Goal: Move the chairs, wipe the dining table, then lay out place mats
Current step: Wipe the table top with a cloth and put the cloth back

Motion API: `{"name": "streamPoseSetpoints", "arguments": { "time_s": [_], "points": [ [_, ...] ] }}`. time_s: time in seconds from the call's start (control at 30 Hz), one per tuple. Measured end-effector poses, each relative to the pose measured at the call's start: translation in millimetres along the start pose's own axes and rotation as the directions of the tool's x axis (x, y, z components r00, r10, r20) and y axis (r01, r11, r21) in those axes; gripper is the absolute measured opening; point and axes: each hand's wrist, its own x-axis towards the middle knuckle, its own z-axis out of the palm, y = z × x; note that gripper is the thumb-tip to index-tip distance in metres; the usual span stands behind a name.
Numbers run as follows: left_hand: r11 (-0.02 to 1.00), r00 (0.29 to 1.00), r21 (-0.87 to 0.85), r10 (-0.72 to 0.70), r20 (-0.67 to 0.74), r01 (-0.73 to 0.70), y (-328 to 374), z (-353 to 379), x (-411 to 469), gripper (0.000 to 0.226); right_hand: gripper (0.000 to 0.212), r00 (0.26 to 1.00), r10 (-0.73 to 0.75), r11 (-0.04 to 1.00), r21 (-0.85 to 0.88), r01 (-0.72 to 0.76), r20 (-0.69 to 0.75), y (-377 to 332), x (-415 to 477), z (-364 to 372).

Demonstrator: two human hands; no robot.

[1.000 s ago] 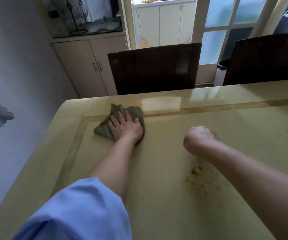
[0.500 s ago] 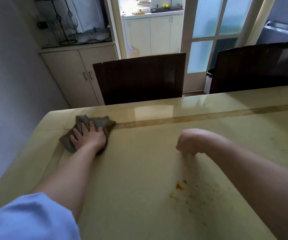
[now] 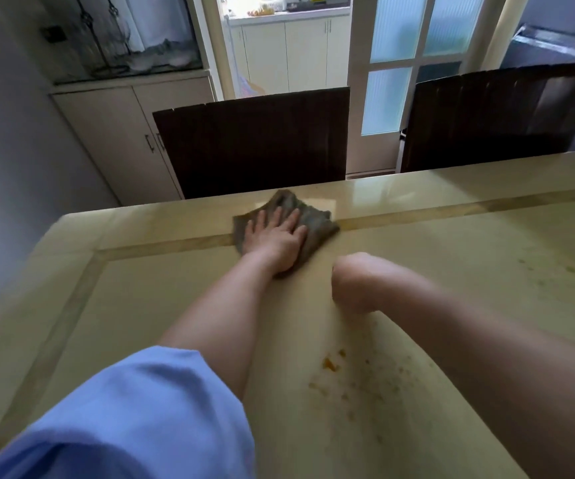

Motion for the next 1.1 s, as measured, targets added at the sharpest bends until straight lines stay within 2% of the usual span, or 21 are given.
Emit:
{"name": "streamPoseSetpoints", "arguments": {
  "time_s": [0.03,0.1,0.17,0.23,0.27,0.37,0.47,0.53,0.63,0.7,0.83,0.93,1.03,1.1],
  "points": [
    [0.994,0.994,0.012,-0.107,-0.017,0.107,-29,-8,-8,0.055,0.030,1.000,0.000,1.000,0.016,0.000,0.001,2,2,2],
    [0.941,0.939,0.015,-0.338,-0.063,0.339,-101,-24,-24,0.057,0.028,1.000,0.025,0.998,0.062,-0.026,0.017,6,6,6],
    [0.831,0.828,-0.012,-0.555,-0.082,0.556,-143,-35,-40,0.059,0.028,1.000,0.022,0.996,0.088,-0.023,0.017,6,6,8],
    [0.755,0.752,-0.071,-0.656,-0.062,0.652,-142,-37,-43,0.060,0.030,1.000,0.027,0.996,0.085,-0.027,0.005,8,3,10],
    [0.747,0.746,-0.077,-0.664,-0.051,0.660,-134,-35,-41,0.059,0.030,1.000,0.023,0.997,0.071,-0.024,0.010,7,0,10],
    [0.830,0.827,-0.035,-0.558,-0.073,0.557,-95,-25,-16,0.057,0.031,0.999,-0.001,0.999,0.042,-0.001,0.038,5,-3,10],
    [0.929,0.925,-0.004,-0.370,-0.086,0.371,-37,-10,19,0.054,0.031,0.999,-0.005,0.999,0.054,0.003,0.041,9,-3,11],
    [0.978,0.977,0.007,-0.208,-0.045,0.209,8,-1,38,0.052,0.031,0.999,-0.025,0.998,0.054,0.024,0.022,13,0,11],
    [0.998,0.996,0.024,0.065,0.063,-0.066,55,11,45,0.050,0.030,0.998,-0.057,0.997,0.044,0.057,0.006,17,4,11],
    [0.989,0.983,0.022,0.140,0.114,-0.144,62,14,40,0.049,0.033,0.998,-0.054,0.998,0.044,0.054,0.012,18,3,9],
    [0.984,0.979,0.063,0.157,0.131,-0.167,48,13,-1,0.050,0.045,0.999,-0.035,0.998,-0.048,0.037,0.030,8,2,6],
    [0.989,0.988,0.075,0.123,0.089,-0.129,20,11,-47,0.050,0.043,0.999,-0.050,0.997,-0.057,0.049,-0.003,10,-2,10],
    [0.997,0.996,0.069,0.028,0.080,-0.033,-26,4,-102,0.050,0.041,0.998,-0.044,0.988,0.149,0.049,-0.036,28,-3,22],
    [0.994,0.992,0.053,-0.104,0.075,0.100,-56,-1,-142,0.052,0.044,0.999,-0.034,0.923,0.382,0.043,-0.031,36,-8,35]
  ]
}}
